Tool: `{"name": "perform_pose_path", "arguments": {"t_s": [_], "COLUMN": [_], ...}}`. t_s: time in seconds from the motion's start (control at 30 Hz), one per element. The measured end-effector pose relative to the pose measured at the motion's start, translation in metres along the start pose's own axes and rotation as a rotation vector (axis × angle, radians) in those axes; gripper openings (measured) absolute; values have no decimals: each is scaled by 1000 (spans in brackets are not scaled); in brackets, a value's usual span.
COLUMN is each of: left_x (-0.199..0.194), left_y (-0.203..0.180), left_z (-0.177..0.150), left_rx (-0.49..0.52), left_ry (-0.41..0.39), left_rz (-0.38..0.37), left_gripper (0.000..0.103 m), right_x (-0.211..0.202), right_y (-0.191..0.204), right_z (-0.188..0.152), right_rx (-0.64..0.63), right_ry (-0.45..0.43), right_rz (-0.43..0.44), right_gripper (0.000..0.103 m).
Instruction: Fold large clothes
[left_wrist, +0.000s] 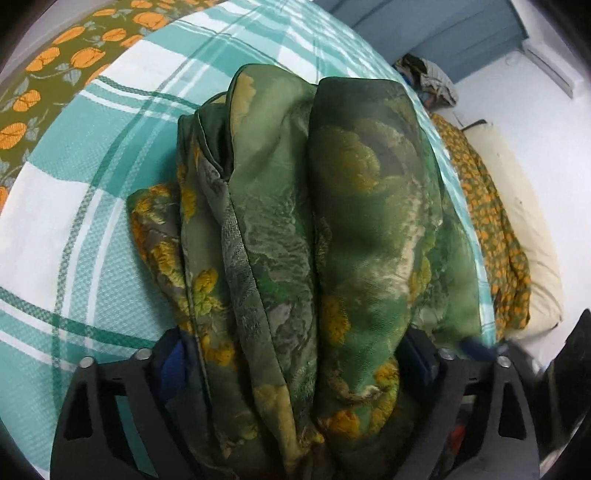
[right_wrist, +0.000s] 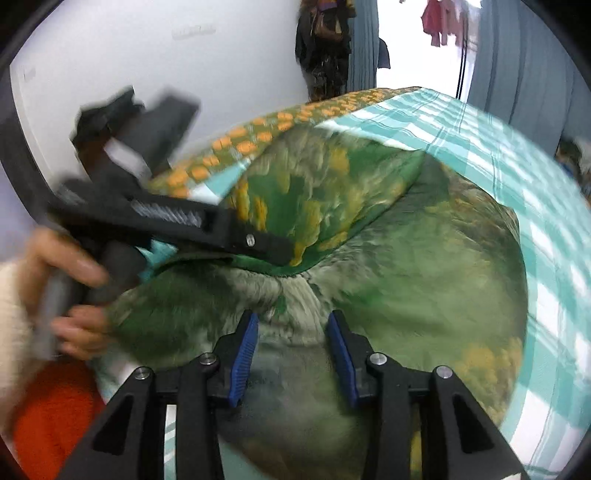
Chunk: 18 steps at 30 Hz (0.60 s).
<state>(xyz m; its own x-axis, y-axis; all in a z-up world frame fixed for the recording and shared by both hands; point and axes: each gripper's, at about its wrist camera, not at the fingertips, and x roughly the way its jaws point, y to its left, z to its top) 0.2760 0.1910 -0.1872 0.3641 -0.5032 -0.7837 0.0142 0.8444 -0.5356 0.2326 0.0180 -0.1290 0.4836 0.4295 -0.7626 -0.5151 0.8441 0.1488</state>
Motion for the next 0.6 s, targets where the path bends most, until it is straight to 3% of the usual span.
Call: {"name": "perform_pose_path", "arguments": {"t_s": [0.1,0.3,0.6], "left_x": [-1,1,4], "left_y": [-2,2,4], "left_z": [0,-2,-6], "left_rx": [12,4,-3], "left_ry": [-1,-4,-1], "left_rz": [11,12,11], "left_gripper": [87,86,86], "right_x": [-45,-60,-23], "right_y": [-46,-132,-150], "right_z": [-11,-44,-65], "right_rx": [171,437,577], "right_ry": [-106,-74,-11], "right_rz": [18,25,209], "right_gripper": [78,78,80]}}
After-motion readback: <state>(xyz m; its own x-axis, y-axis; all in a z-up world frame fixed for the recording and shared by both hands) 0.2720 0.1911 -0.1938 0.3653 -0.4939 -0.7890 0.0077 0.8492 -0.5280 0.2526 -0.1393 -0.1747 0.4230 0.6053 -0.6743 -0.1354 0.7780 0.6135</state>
